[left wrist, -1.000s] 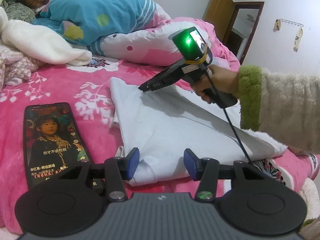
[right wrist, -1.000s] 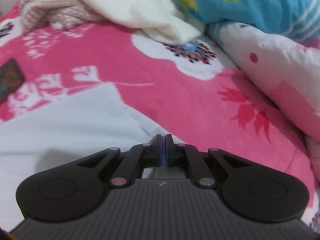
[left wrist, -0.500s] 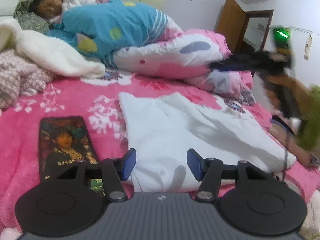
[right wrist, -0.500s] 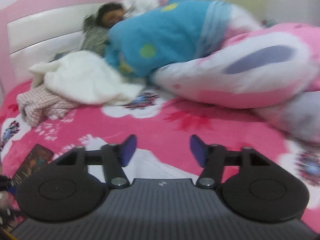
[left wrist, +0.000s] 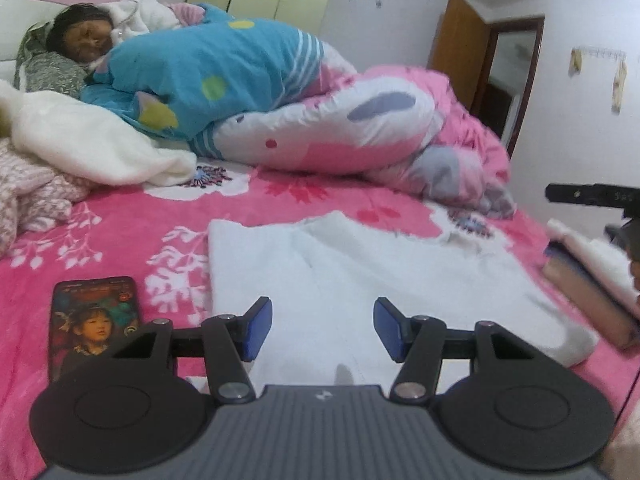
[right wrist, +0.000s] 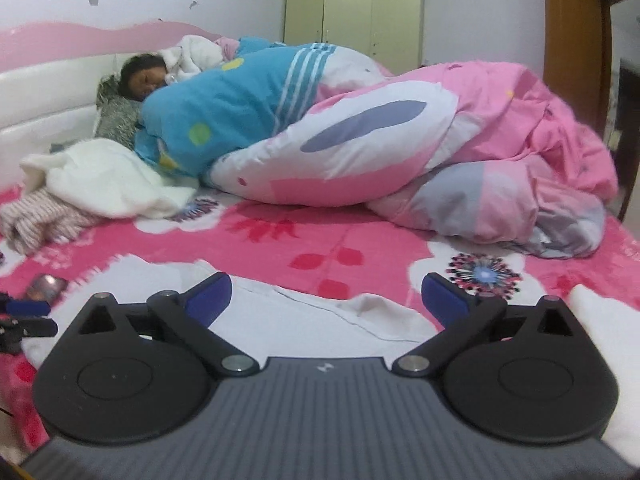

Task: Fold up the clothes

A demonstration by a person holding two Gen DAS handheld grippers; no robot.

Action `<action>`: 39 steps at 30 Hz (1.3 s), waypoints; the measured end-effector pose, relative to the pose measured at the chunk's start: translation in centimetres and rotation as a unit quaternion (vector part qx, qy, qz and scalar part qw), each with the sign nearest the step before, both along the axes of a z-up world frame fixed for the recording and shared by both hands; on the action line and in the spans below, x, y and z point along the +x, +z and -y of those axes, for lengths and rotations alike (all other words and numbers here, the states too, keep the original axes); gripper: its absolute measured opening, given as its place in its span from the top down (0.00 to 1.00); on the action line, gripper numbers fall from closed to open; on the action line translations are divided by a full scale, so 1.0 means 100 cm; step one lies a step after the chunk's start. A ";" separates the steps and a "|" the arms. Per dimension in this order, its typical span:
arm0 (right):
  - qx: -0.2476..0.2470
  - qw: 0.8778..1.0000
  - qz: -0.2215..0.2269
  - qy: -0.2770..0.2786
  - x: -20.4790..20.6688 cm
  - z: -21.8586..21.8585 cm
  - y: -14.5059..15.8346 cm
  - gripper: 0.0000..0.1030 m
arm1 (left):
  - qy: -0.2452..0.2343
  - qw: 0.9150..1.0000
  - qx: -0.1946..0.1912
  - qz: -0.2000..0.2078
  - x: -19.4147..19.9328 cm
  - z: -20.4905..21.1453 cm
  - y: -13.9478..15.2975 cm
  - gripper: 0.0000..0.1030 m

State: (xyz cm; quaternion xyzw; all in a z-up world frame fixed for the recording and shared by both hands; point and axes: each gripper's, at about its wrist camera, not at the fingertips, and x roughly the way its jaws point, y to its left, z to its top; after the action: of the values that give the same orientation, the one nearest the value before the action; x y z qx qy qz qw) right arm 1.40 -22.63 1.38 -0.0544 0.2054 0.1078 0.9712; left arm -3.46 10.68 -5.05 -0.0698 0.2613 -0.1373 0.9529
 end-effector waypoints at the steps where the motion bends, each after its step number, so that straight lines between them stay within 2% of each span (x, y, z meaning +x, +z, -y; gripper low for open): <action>1: -0.013 1.000 -0.002 0.004 0.001 -0.001 -0.004 0.01 | 0.001 1.000 0.004 -0.007 0.004 0.002 -0.003 0.45; 5: -0.094 0.995 -0.030 0.006 0.013 -0.001 -0.029 0.01 | 0.006 0.999 0.023 -0.037 0.016 0.010 -0.014 0.46; 7: -0.116 0.992 -0.045 0.002 0.021 0.004 -0.041 0.01 | 0.010 0.998 0.028 -0.047 0.020 0.010 -0.017 0.46; 11: -0.099 0.992 -0.077 0.012 0.047 0.024 -0.053 0.03 | 0.013 0.998 0.035 -0.056 0.022 0.011 -0.021 0.46; 14: -0.082 0.989 -0.104 0.062 0.070 0.030 -0.056 0.09 | 0.010 0.997 0.048 -0.058 0.022 0.014 -0.023 0.46; 16: -0.078 0.982 -0.133 0.113 0.092 0.028 -0.060 0.15 | 0.009 0.997 0.052 -0.059 0.023 0.016 -0.024 0.46; 20: -0.082 0.961 -0.183 0.192 0.133 0.022 -0.069 0.15 | 0.009 0.997 0.052 -0.064 0.024 0.016 -0.026 0.46; 23: -0.082 0.948 -0.227 0.209 0.167 0.023 -0.078 0.17 | 0.006 0.996 0.057 -0.065 0.025 0.018 -0.026 0.46; 25: -0.081 0.937 -0.263 0.214 0.184 0.024 -0.087 0.29 | 0.005 0.996 0.057 -0.065 0.026 0.017 -0.026 0.46; 27: -0.084 0.926 -0.296 0.220 0.195 0.023 -0.095 0.33 | 0.005 0.996 0.055 -0.066 0.027 0.016 -0.026 0.46; 29: -0.093 0.920 -0.306 0.228 0.196 0.020 -0.098 0.39 | 0.006 0.996 0.053 -0.066 0.027 0.016 -0.026 0.46; 30: -0.097 0.921 -0.303 0.227 0.195 0.019 -0.097 0.52 | 0.006 0.996 0.053 -0.065 0.027 0.016 -0.027 0.46; 31: -0.101 0.921 -0.300 0.226 0.195 0.019 -0.095 0.74 | 0.006 0.996 0.053 -0.065 0.027 0.016 -0.027 0.46; 33: -0.119 0.927 -0.287 0.211 0.194 0.018 -0.092 0.96 | 0.006 0.996 0.054 -0.063 0.028 0.017 -0.027 0.46; 36: -0.150 0.929 -0.273 0.202 0.190 0.014 -0.091 0.96 | 0.005 0.997 0.055 -0.062 0.028 0.017 -0.028 0.46; 39: -0.138 0.931 -0.264 0.212 0.185 0.014 -0.086 0.93 | 0.003 0.997 0.053 -0.063 0.029 0.016 -0.027 0.46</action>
State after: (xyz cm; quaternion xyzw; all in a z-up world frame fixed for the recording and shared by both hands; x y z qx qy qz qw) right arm 19.92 -24.03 -7.27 -0.1999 0.4513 0.2922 0.8191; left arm -0.55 9.11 -7.79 -0.0287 0.3273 -0.1154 0.9374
